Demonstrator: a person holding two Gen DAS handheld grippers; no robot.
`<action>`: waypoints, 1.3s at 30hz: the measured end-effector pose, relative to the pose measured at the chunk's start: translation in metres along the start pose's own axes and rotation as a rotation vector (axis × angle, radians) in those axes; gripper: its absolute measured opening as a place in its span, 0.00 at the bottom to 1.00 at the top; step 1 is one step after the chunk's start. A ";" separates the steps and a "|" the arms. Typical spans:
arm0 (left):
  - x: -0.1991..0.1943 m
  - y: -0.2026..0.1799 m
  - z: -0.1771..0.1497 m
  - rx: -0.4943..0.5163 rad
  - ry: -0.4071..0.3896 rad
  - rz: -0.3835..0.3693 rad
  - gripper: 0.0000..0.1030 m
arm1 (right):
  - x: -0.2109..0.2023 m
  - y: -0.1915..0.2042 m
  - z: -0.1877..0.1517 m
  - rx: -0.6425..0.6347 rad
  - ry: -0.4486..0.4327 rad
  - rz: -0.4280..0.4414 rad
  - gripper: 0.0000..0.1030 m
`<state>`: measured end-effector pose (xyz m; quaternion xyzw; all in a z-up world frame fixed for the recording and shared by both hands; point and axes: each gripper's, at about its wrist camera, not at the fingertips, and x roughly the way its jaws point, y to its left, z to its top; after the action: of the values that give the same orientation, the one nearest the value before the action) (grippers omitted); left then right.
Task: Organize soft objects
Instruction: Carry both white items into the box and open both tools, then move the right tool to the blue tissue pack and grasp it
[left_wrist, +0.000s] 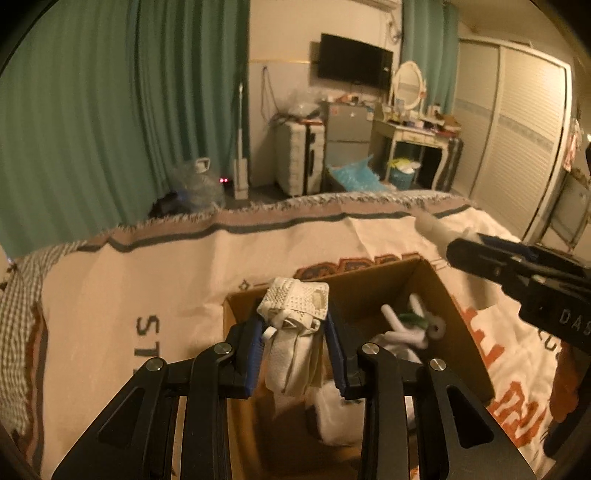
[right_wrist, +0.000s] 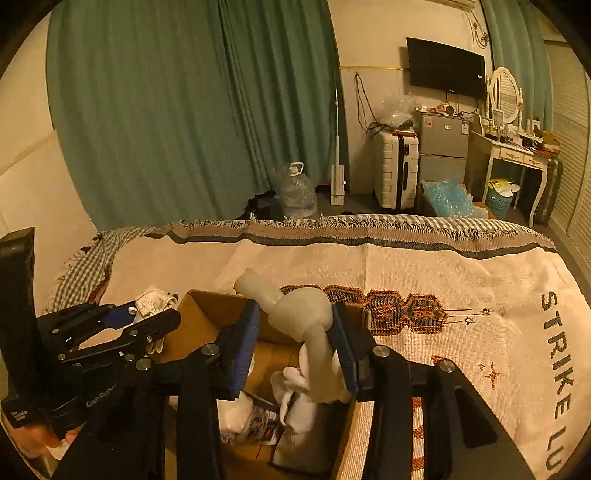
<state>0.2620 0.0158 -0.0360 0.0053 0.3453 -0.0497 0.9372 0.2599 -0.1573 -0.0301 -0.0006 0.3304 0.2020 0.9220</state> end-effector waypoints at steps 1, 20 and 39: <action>0.001 -0.002 0.000 0.008 0.007 0.004 0.32 | 0.001 -0.001 0.001 0.007 -0.001 -0.001 0.40; -0.194 -0.012 0.012 0.069 -0.235 0.067 0.95 | -0.164 0.061 0.010 -0.095 -0.177 -0.064 0.86; -0.163 0.036 -0.136 0.030 0.072 0.122 0.95 | -0.151 0.110 -0.119 -0.201 0.025 0.046 1.00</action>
<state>0.0547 0.0719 -0.0348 0.0422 0.3772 0.0026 0.9252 0.0409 -0.1283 -0.0166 -0.0881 0.3197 0.2555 0.9081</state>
